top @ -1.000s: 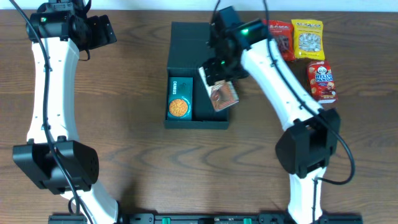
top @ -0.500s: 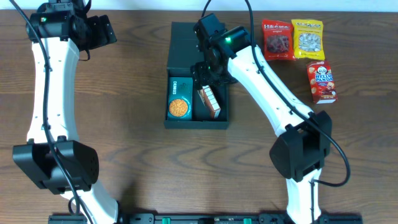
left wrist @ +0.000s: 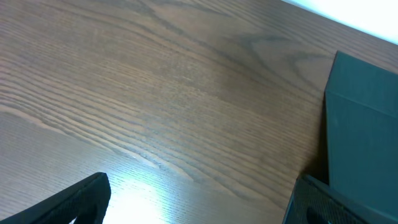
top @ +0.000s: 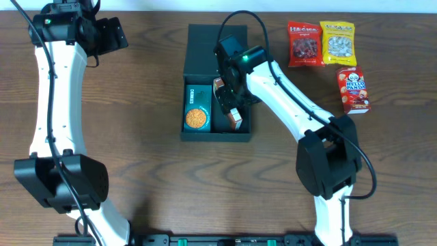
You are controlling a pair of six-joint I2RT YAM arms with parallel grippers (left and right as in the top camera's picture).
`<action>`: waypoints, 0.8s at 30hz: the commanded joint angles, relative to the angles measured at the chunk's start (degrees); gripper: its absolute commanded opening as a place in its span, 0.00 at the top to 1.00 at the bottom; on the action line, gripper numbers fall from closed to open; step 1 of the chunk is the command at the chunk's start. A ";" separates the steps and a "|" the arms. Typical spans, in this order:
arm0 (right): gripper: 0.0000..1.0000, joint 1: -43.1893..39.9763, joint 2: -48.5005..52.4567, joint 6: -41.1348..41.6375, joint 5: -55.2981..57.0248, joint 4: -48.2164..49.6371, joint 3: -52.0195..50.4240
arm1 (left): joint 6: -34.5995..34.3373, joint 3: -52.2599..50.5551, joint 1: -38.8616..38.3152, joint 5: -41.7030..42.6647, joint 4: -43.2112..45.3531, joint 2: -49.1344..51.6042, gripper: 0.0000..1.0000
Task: Pack container
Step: 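Carry the Pocky box left and lower it into the green box, then release the Pocky box upright beside the Chunkies box, right gripper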
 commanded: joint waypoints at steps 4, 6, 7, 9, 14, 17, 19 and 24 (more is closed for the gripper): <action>0.29 0.39 -0.13 -4.63 -0.96 2.86 -0.24 | 1.05 0.85 0.39 -0.02 -0.22 -0.17 0.05; 0.30 0.39 -0.13 -5.53 -1.38 3.72 -0.24 | 1.05 0.85 0.39 -0.02 -0.33 -0.17 0.05; 0.31 0.39 -0.13 -5.73 -1.36 3.96 -0.26 | 1.05 0.85 0.39 -0.02 -0.37 -0.17 0.05; 0.30 0.37 -0.13 -6.51 -1.38 4.81 -0.70 | 1.05 0.85 0.39 -0.02 -0.37 -0.17 0.05; 0.31 0.37 -0.13 -8.63 -1.36 7.89 -3.91 | 1.05 0.85 0.39 -0.02 -0.37 -0.17 0.05; 0.32 0.39 -0.13 -8.63 -1.36 9.40 -5.88 | 1.05 0.85 0.39 -0.02 -0.35 -0.17 0.05; 0.34 0.39 -0.13 -8.63 -1.38 10.29 -6.82 | 1.05 0.85 0.39 -0.02 -0.35 -0.17 0.05; 0.58 0.39 -0.13 -8.55 -1.79 11.19 -7.61 | 1.05 0.85 0.39 -0.02 -0.09 -0.17 0.05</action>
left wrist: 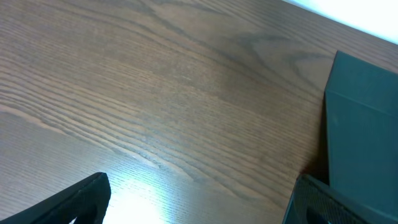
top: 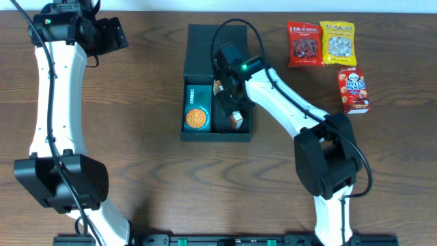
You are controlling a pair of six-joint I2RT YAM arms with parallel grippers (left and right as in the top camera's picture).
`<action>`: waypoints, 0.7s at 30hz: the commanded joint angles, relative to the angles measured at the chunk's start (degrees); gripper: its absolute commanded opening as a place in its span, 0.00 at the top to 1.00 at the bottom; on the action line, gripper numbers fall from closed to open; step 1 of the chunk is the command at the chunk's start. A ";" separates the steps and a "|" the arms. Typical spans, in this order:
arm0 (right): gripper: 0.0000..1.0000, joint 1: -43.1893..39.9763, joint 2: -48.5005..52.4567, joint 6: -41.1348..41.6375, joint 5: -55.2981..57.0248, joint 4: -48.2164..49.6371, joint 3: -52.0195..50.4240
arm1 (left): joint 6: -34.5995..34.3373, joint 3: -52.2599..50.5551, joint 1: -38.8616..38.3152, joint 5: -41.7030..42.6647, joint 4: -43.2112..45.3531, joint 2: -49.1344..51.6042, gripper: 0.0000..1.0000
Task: Pack container
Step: 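Release the Pocky box upright beside the Chunkies box, right gripper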
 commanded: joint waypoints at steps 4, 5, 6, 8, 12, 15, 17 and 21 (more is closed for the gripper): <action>0.72 0.37 -0.13 -0.35 -3.85 0.68 -0.37 | 1.05 0.85 0.39 0.00 -0.11 -0.17 0.05; 0.73 0.37 -0.13 -0.35 -4.13 0.74 -0.37 | 1.05 0.85 0.39 0.00 -0.11 -0.17 0.05; 0.76 0.37 -0.13 -0.35 -4.22 0.76 -0.35 | 1.05 0.85 0.39 0.00 -0.11 -0.17 0.05; 0.82 0.33 -0.15 -0.20 -4.33 0.35 -0.13 | 1.05 0.85 0.39 0.00 -0.11 -0.17 0.05; 0.90 0.07 -0.15 0.13 -6.82 -1.70 1.62 | 1.05 0.85 0.39 0.00 -0.11 -0.17 0.05; 0.91 -0.48 -0.15 1.18 -7.26 -2.84 3.43 | 1.05 0.85 0.39 0.00 -0.11 -0.17 0.05; 0.91 -0.87 -0.15 1.20 -7.28 -3.98 5.11 | 1.03 0.85 0.39 0.00 -0.11 -0.17 0.05; 0.91 -2.01 -0.15 1.27 -7.93 -7.13 9.64 | 1.05 0.85 0.39 0.02 -0.15 -0.17 0.05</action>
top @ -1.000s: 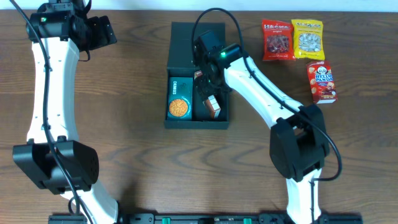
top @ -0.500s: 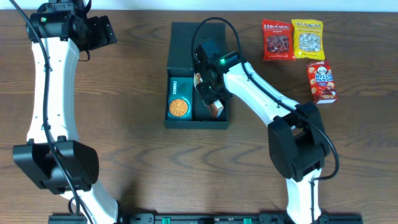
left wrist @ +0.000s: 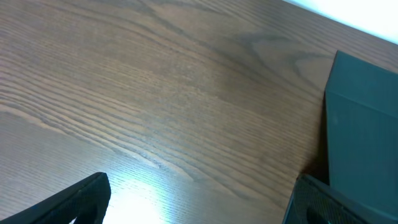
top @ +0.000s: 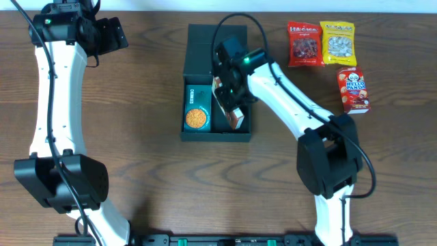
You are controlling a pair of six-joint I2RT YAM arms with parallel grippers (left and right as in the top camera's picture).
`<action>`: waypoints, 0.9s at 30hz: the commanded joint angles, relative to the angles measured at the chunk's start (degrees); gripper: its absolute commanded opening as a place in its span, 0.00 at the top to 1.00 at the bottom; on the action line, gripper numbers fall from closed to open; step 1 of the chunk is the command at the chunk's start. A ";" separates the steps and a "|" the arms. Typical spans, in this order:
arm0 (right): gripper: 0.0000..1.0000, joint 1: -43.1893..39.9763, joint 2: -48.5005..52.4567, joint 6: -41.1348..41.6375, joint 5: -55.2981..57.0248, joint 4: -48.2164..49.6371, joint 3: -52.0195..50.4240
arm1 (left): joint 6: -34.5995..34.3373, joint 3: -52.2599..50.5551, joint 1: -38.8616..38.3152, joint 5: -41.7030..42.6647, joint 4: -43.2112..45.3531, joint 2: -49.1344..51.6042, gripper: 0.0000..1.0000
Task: Pack container
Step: 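Release the Pocky box upright beside the Chunkies box, right gripper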
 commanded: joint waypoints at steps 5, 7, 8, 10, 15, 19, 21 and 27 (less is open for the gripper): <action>0.91 -3.17 -0.15 3.17 -9.55 -4.31 7.98 | 1.03 0.85 0.39 0.02 -0.15 -0.17 0.05; 0.92 -5.35 -0.15 3.17 -18.10 -5.29 8.20 | 1.03 0.85 0.39 0.02 -0.13 -0.17 0.05; 0.93 -6.36 -0.15 3.17 -21.90 -5.84 8.15 | 1.03 0.85 0.39 0.02 -0.13 -0.17 0.05; 0.94 -8.20 -0.15 3.17 -27.93 -6.16 7.61 | 1.03 0.85 0.39 0.02 -0.13 -0.17 0.05; 0.93 -11.89 -0.15 4.37 -35.52 -7.93 6.16 | 1.03 0.85 0.39 0.02 -0.13 -0.17 0.05; 0.88 -12.37 -0.15 8.37 -36.17 -7.93 5.90 | 1.03 0.85 0.39 0.02 -0.11 -0.17 0.05; 0.87 -12.00 -0.15 9.64 -37.90 -8.33 5.90 | 1.03 0.85 0.39 0.02 -0.11 -0.17 0.05; 0.89 -11.34 -0.15 11.08 -37.55 -12.50 5.90 | 1.03 0.85 0.39 0.02 -0.13 -0.17 0.05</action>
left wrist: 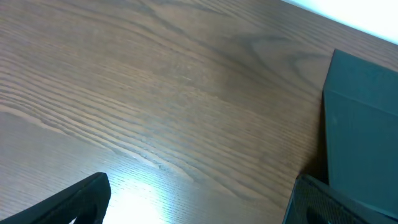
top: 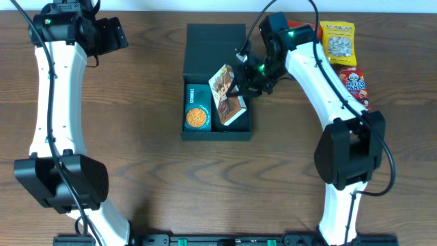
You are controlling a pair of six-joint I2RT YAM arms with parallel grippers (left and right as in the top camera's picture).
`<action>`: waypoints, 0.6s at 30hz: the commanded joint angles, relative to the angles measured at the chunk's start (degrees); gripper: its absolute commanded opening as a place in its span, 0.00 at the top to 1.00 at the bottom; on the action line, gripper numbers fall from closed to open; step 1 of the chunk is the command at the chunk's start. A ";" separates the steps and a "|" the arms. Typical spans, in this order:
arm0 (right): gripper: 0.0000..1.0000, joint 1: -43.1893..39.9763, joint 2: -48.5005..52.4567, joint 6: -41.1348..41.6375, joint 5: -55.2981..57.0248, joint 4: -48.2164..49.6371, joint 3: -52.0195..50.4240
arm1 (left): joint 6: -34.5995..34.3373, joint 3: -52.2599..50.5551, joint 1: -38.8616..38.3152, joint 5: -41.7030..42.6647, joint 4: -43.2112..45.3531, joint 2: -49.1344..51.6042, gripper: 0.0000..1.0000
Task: Pack container
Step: 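Release the Pocky box upright beside the Chunkies box, right gripper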
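The dark green container lies mid-table, and its open lid lies flat behind it. An orange-and-green snack box lies flat in its left half. In the right half a brown snack box leans tilted, its top corner up by my right gripper. That gripper hangs over the container's right wall, and I cannot tell whether its fingers hold the box. My left gripper is far left over bare table, open and empty. The lid's edge shows in the left wrist view.
A yellow snack bag and a red biscuit box lie at the far right, with my right arm crossing beside them. A red bag there is mostly hidden under that arm. Bare wood surrounds the container.
My right arm has swung from over the container to the right, with its gripper now at the right wall. The brown box now stands higher and more tilted. The left arm is unchanged.
My right gripper stayed down in the container's right half with the brown box through all earlier moments, shifting only slightly. Now it is at the right wall and the box leans tilted. The left gripper stayed open at the far left throughout.
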 commanded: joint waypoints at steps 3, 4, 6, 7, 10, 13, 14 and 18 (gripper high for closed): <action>0.88 0.61 -0.15 5.75 -0.13 -0.55 -0.39 | 1.03 0.85 0.39 0.02 -0.11 -0.17 0.05; 0.86 0.61 -0.15 7.15 0.46 -0.37 -0.39 | 1.01 0.85 0.39 0.02 -0.11 -0.17 0.05; 0.78 0.72 -0.15 9.20 0.85 0.13 -0.39 | 1.03 0.85 0.39 0.02 -0.11 -0.17 0.05; 0.74 0.85 -0.15 10.34 1.27 0.52 -0.42 | 1.03 0.85 0.39 0.02 -0.13 -0.17 0.05; 0.55 1.25 -0.15 15.65 6.86 1.64 -0.42 | 1.03 0.85 0.39 0.02 -0.15 -0.17 0.05; 0.36 1.27 -0.15 18.73 9.68 3.13 -0.42 | 1.03 0.85 0.39 0.02 -0.20 -0.17 0.05; 0.37 1.25 -0.15 18.73 9.86 3.52 -0.42 | 1.03 0.85 0.39 0.02 -0.22 -0.17 0.05; 0.46 1.09 -0.15 18.69 13.05 3.82 -0.42 | 1.01 0.85 0.39 0.02 -0.20 -0.17 0.05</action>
